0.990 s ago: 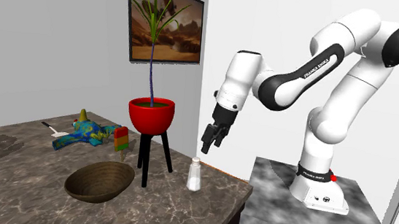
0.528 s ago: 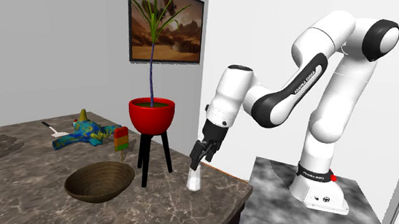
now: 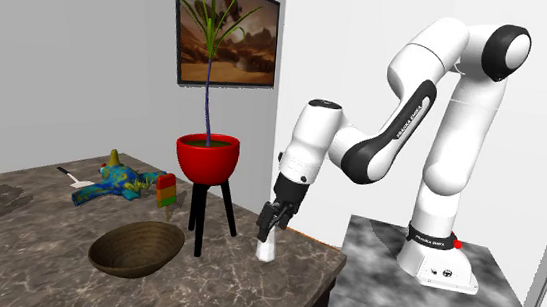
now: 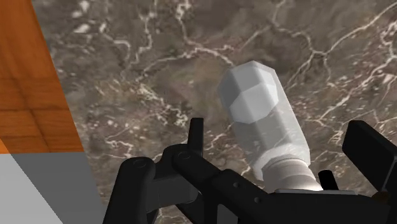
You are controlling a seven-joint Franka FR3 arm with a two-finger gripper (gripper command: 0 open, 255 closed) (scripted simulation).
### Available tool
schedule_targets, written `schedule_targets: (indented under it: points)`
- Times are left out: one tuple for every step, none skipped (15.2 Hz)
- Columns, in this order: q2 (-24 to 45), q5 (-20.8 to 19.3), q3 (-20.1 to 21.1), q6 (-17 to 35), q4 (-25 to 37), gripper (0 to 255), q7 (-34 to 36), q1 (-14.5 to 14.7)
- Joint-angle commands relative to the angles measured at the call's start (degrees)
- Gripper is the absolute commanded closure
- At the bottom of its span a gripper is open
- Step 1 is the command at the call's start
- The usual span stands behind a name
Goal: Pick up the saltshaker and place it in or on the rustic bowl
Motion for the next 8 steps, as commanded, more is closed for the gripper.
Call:
schedule_targets:
  points:
    - [0.0, -0.1, 0.0, 0.0, 0.0, 0, 0.0, 0.0]
    - [0.0, -0.1, 0.0, 0.0, 0.0, 0, 0.0, 0.0]
    - [0.0, 0.0, 0.0, 0.0, 0.0, 0, 0.0, 0.0]
    - [0.0, 0.0, 0.0, 0.0, 0.0, 255, 0.0, 0.0]
    - [0.0, 0.0, 0.0, 0.0, 0.0, 255, 0.0, 0.0]
    - [0.0, 0.0, 0.0, 0.0, 0.0, 255, 0.0, 0.0]
    - [0.0, -0.1, 0.0, 0.0, 0.0, 255, 0.0, 0.0]
    - [0.0, -0.1, 0.0, 0.0, 0.0, 255, 0.0, 0.0]
